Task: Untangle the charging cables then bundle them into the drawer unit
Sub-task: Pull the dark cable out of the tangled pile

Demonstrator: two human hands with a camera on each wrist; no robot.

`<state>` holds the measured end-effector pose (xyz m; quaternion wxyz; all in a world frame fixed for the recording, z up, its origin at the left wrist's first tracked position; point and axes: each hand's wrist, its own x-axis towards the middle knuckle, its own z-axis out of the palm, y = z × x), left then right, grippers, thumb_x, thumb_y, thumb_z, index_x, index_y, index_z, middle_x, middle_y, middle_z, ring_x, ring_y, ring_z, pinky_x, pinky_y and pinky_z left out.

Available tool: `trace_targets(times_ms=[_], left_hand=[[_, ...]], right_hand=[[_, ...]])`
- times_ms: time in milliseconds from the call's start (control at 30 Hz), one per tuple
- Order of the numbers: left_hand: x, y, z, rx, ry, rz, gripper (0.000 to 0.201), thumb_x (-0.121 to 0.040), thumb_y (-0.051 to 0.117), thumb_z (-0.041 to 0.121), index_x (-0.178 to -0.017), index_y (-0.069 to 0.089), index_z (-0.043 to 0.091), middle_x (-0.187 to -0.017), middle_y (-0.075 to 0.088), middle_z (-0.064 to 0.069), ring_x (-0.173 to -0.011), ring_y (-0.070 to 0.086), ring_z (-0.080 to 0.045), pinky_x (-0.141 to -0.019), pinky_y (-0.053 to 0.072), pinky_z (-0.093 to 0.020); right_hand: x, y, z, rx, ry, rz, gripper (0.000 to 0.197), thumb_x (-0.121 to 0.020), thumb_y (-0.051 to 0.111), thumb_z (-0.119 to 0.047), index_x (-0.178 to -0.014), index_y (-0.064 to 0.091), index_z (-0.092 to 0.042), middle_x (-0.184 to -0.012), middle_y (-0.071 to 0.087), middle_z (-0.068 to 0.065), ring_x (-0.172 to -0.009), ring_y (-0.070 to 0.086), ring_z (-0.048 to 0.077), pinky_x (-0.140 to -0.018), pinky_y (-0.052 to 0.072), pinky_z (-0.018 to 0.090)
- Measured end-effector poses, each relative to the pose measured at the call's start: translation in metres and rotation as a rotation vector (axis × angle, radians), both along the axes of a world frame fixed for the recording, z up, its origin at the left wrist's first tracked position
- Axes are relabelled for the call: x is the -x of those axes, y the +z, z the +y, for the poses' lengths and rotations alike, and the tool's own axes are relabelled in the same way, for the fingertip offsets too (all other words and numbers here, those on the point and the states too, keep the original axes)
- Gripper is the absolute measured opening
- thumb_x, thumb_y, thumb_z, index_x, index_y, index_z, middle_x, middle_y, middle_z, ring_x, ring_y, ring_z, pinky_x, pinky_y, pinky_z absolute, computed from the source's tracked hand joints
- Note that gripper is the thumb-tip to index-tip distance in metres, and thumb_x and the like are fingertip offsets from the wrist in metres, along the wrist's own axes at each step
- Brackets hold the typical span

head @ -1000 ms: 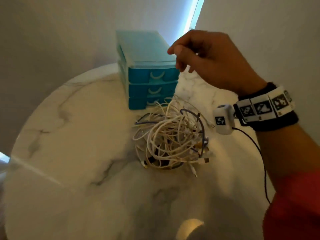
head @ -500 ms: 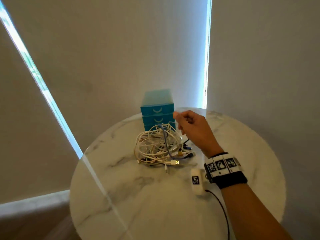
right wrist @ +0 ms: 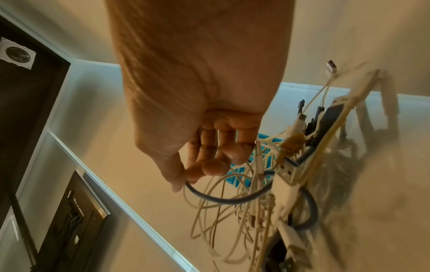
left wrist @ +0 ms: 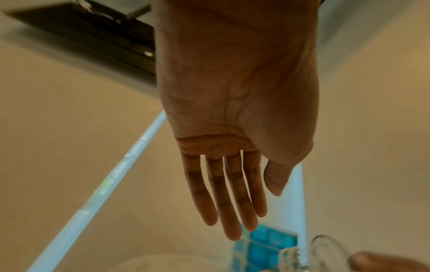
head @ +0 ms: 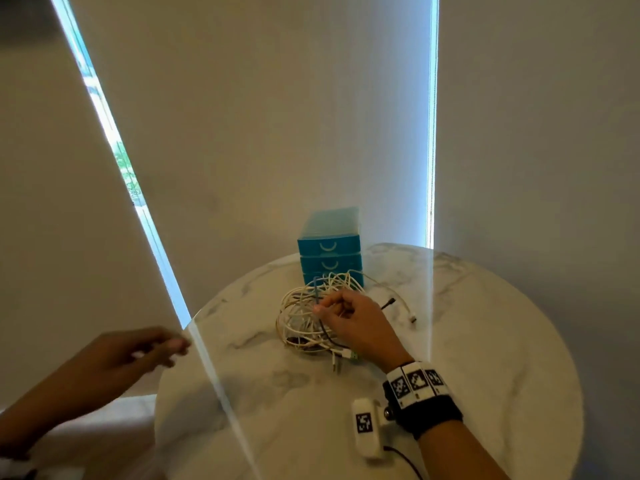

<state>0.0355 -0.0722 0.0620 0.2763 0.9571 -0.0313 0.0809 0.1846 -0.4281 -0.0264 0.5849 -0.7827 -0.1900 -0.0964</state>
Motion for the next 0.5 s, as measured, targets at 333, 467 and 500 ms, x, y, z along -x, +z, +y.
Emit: trace_targets(times_ms=[333,467,500], left_hand=[[-0.204,-0.006,-0.129,0.228,-0.521,-0.141,0.034,-0.102,0.066,0.047,-0.135,0.067,0.039,-0.130,0.070,0.023,-0.117,0.067,0.003,-0.100,0.062,-0.039],[-0.262,-0.039,-0.157,0.297,-0.653,-0.144,0.026,-0.108,0.064,0.041,-0.133,0.069,0.038,-0.132,0.069,0.023,-0.113,0.068,-0.004,-0.101,0.058,-0.032],[-0.273,-0.040,-0.161,0.308,-0.664,-0.143,0.023,-0.107,0.064,0.042,-0.129,0.070,0.036,-0.128,0.070,0.022,-0.109,0.068,-0.005,-0.096,0.058,-0.029]], right_hand=[[-0.023,0.018,0.017,-0.267,-0.178,0.060,0.009,-0.104,0.069,-0.025,-0.103,0.074,-0.017,-0.080,0.072,-0.007,-0.072,0.065,0.006,-0.065,0.052,0.018],[-0.040,0.012,0.022,-0.267,-0.295,-0.002,0.010,-0.107,0.065,-0.020,-0.105,0.067,-0.011,-0.083,0.070,0.000,-0.071,0.064,0.007,-0.062,0.051,0.015],[-0.042,0.010,0.020,-0.258,-0.305,0.013,0.009,-0.107,0.063,-0.018,-0.105,0.067,-0.010,-0.082,0.070,0.004,-0.068,0.064,0.007,-0.060,0.051,0.015]])
